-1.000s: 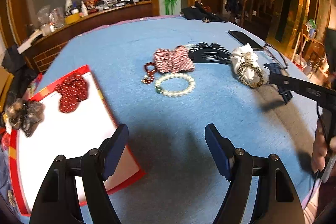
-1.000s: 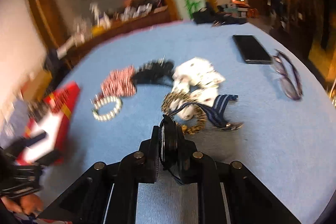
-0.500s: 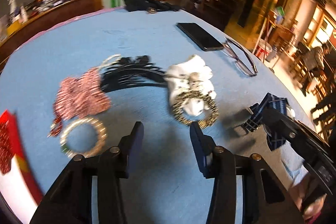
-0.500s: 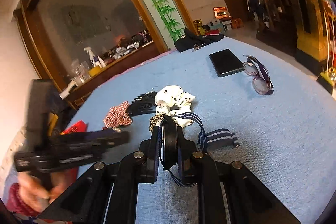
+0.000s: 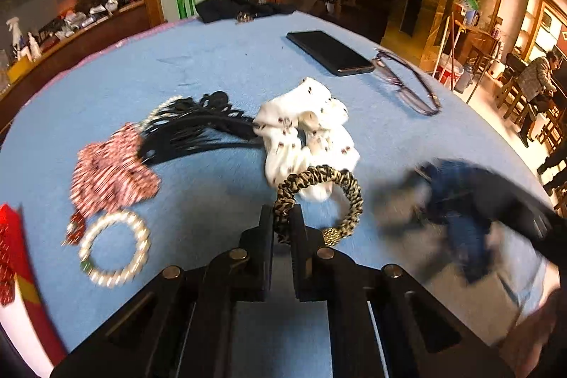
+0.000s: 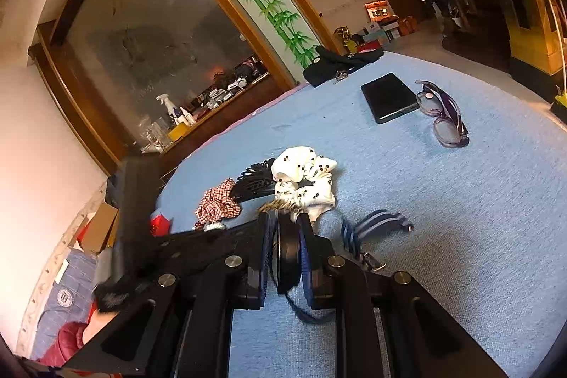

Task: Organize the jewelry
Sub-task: 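Lift the bangle with the left gripper while the right gripper lifts the blue-striped watch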

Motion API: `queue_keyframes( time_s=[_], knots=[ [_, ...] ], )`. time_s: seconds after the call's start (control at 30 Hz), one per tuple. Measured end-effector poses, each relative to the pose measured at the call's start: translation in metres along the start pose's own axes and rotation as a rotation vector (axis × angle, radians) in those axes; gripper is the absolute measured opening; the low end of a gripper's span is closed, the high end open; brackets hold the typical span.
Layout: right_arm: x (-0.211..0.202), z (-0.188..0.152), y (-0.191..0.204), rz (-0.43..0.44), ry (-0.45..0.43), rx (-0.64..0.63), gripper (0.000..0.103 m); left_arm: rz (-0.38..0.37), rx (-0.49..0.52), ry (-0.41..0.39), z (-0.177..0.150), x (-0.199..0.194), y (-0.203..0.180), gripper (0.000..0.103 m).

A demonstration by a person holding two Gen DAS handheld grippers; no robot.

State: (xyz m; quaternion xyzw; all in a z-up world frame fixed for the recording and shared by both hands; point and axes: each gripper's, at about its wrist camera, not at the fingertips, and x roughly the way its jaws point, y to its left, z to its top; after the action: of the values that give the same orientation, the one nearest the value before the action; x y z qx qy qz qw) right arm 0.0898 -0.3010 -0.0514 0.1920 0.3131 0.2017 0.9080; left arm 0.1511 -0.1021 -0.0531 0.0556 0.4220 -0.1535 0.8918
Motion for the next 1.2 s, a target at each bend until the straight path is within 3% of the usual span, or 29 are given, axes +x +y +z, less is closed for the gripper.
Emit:
queue_keyframes(
  time_s=[0.3, 0.43, 0.5, 0.57, 0.73, 0.93, 1.03, 1.1, 1.13, 1.2],
  knots=[
    [0.002, -0.005, 0.018, -0.048, -0.005, -0.09, 0.018, 0.017, -0.029, -0.092, -0.042, -0.059, 0.01, 0.008],
    [0.019, -0.009, 0.029, -0.087, 0.077, -0.147, 0.022, 0.022, -0.063, -0.114, -0.047, -0.077, 0.023, 0.008],
    [0.022, -0.01, 0.031, -0.098, 0.1, -0.159, 0.029, 0.027, -0.076, -0.12, -0.05, -0.084, 0.03, 0.008],
    [0.03, -0.012, 0.029, -0.11, 0.163, -0.14, 0.047, 0.026, -0.096, -0.127, -0.053, -0.089, 0.037, 0.008],
    [0.047, -0.022, 0.043, -0.221, 0.228, -0.205, 0.06, 0.017, -0.135, -0.128, -0.06, -0.094, 0.052, 0.008],
    [0.079, -0.037, 0.069, -0.314, 0.319, -0.315, 0.06, 0.007, -0.146, -0.131, -0.065, -0.096, 0.059, 0.008],
    [0.102, -0.051, 0.087, -0.428, 0.385, -0.438, 0.061, 0.007, -0.151, -0.135, -0.067, -0.098, 0.063, 0.008],
    [0.105, -0.054, 0.092, -0.483, 0.39, -0.482, 0.055, 0.008, -0.158, -0.137, -0.069, -0.1, 0.066, 0.008],
    [0.104, -0.054, 0.092, -0.505, 0.381, -0.491, 0.046, 0.006, -0.162, -0.138, -0.069, -0.101, 0.068, 0.008],
    [0.101, -0.051, 0.087, -0.489, 0.373, -0.464, 0.046, 0.007, -0.168, -0.142, -0.071, -0.103, 0.071, 0.008]
  ],
)
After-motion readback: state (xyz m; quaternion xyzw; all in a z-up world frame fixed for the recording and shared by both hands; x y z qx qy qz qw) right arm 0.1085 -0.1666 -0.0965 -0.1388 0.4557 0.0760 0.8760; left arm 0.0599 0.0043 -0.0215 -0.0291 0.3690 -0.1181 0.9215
